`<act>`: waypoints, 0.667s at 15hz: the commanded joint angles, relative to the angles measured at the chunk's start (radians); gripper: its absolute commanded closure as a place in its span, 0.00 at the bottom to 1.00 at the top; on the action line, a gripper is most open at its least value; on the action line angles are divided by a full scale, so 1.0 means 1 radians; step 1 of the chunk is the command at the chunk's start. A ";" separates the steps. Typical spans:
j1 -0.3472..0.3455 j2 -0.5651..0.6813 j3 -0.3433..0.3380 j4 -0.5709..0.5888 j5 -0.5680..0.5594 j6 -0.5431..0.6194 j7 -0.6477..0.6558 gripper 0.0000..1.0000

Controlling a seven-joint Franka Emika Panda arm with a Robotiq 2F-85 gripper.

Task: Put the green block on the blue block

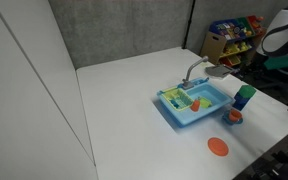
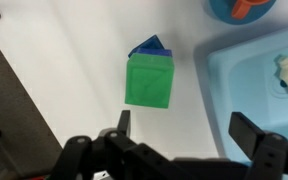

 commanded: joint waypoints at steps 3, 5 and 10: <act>0.011 -0.154 0.072 -0.048 0.055 -0.190 -0.070 0.00; 0.023 -0.197 0.094 -0.050 0.081 -0.264 -0.088 0.00; 0.074 -0.332 0.122 -0.050 0.073 -0.455 -0.061 0.00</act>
